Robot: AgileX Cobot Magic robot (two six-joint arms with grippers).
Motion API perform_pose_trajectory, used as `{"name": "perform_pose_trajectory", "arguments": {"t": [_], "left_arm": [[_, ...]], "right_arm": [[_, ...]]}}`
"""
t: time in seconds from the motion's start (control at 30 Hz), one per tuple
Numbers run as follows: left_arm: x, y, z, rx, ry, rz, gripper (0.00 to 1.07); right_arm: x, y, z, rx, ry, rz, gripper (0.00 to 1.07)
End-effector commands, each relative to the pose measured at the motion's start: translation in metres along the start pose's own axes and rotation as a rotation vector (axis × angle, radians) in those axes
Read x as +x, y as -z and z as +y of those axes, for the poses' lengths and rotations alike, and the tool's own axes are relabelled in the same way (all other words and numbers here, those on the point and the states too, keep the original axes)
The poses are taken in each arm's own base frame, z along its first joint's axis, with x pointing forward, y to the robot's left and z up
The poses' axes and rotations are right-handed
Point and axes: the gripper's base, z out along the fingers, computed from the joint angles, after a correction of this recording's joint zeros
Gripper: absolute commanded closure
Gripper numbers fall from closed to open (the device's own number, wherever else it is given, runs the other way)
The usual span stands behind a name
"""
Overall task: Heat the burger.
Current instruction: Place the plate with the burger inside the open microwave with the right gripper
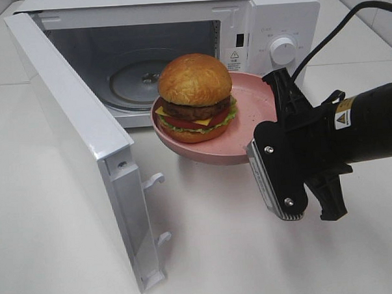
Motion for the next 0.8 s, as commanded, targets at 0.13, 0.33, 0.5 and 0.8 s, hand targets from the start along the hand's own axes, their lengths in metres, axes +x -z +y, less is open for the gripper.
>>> {"name": "perform_pose_trajectory", "arguments": {"t": [0.13,0.33,0.5,0.8], "left_arm": [[0.000,0.001,0.000,0.006,-0.001,-0.026,0.07],[0.000,0.001,0.000,0.006,-0.001,-0.026,0.07],[0.000,0.001,0.000,0.006,-0.001,-0.026,0.07],[0.000,0.001,0.000,0.006,-0.001,-0.026,0.07]], "right_arm": [[0.004,-0.007,-0.013,0.116,-0.007,0.016,1.03],[0.006,-0.017,-0.020,0.167,-0.012,0.034,1.03],[0.005,-0.026,-0.031,0.168,-0.012,0.032,1.07],[0.004,-0.043,-0.046,0.165,0.008,0.031,1.07]]}}
